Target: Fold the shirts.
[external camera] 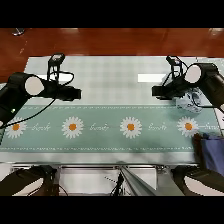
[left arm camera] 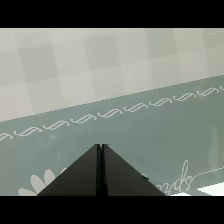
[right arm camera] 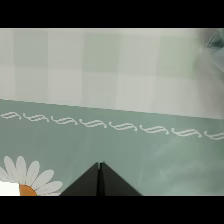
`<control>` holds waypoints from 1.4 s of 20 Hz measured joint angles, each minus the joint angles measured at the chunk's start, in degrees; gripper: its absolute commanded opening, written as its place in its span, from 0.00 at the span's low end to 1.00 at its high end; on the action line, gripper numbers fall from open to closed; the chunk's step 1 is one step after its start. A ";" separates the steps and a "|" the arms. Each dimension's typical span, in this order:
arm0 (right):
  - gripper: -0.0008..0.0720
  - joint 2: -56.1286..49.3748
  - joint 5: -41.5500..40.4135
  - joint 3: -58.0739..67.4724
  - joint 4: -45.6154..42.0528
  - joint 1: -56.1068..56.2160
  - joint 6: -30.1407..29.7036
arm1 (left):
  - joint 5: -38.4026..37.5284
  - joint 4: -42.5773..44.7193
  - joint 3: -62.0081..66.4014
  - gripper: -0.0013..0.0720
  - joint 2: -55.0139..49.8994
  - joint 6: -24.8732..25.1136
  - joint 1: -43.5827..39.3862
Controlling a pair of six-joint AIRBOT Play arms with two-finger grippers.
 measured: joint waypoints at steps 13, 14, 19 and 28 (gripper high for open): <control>0.88 -0.28 -13.53 0.00 -17.90 -1.22 6.10 | 4.96 0.79 0.00 0.98 -0.90 -0.02 0.02; 0.88 -0.52 -15.19 0.00 -22.40 -2.64 9.20 | 6.27 2.19 0.00 0.97 -1.07 0.00 0.07; 0.87 -4.24 -19.67 0.00 -29.55 -14.93 18.34 | 9.11 8.46 0.00 0.97 -1.60 0.00 1.40; 0.05 -14.47 -13.60 0.09 -8.83 -28.11 6.60 | 5.38 10.49 0.00 0.97 -4.96 1.14 2.38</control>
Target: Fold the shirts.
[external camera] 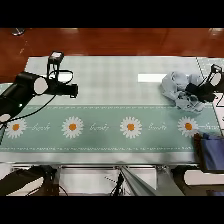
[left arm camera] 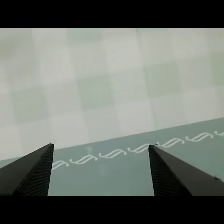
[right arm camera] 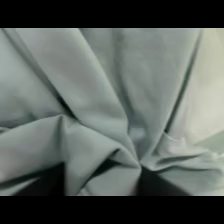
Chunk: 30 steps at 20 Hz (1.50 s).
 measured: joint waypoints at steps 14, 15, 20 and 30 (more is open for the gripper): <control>0.05 26.01 2.49 28.28 21.53 7.74 -16.72 | -15.08 -19.39 -17.11 0.97 35.52 5.68 11.23; 0.05 28.09 2.38 30.42 21.70 8.81 -17.53 | -15.32 -20.22 -19.02 0.97 38.53 5.70 11.34; 0.05 34.05 3.50 38.66 22.23 15.93 -22.01 | -15.87 -23.63 -24.48 0.97 46.82 5.81 11.52; 0.05 35.08 12.70 17.99 22.27 41.29 -19.98 | -15.08 -26.62 -27.26 0.97 46.62 5.86 11.52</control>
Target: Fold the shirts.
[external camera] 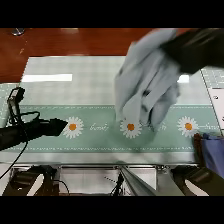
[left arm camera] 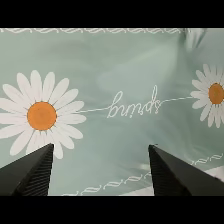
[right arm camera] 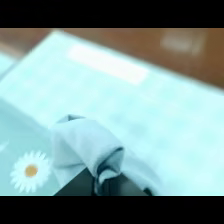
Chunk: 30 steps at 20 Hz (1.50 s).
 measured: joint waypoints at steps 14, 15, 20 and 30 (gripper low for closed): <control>0.86 -25.24 -14.88 -18.69 23.80 9.92 -2.54 | 3.13 -1.79 -0.39 0.97 -3.63 0.00 0.00; 0.86 -24.87 -12.46 -17.81 23.82 7.19 -3.48 | 2.93 -2.95 -0.39 0.97 -4.11 0.00 0.00; 0.86 -15.89 -1.18 -17.29 17.16 -15.06 -3.98 | 0.31 -8.39 -0.42 0.97 -6.86 0.00 -0.26; 0.86 6.58 3.76 -52.00 9.44 -42.51 -4.37 | -6.03 -9.18 -1.20 0.97 -27.36 5.38 -3.61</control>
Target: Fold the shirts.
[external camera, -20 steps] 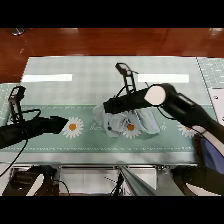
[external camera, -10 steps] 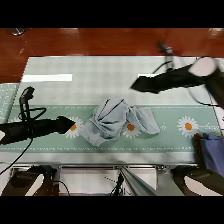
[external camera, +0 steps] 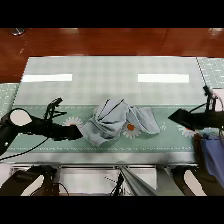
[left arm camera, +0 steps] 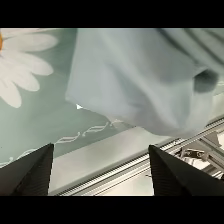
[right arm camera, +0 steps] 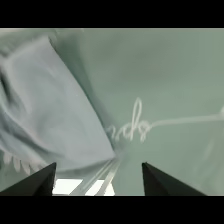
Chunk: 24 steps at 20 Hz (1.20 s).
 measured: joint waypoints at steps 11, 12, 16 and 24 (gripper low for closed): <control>0.86 2.60 -4.96 -14.60 12.79 1.25 -4.83 | 17.33 -31.78 -9.60 0.05 -7.93 19.47 -4.35; 0.86 2.67 -5.03 -14.75 12.85 2.45 -4.31 | 17.79 -33.79 -9.73 0.05 -8.28 21.75 -4.87; 0.86 2.64 -7.72 -15.04 12.81 7.28 -1.40 | 18.75 -37.75 -10.03 0.05 -8.94 26.08 -5.46; 0.83 -7.93 -18.49 -13.99 22.43 18.29 -0.42 | 18.69 -39.54 -10.12 0.05 -9.18 28.11 -5.60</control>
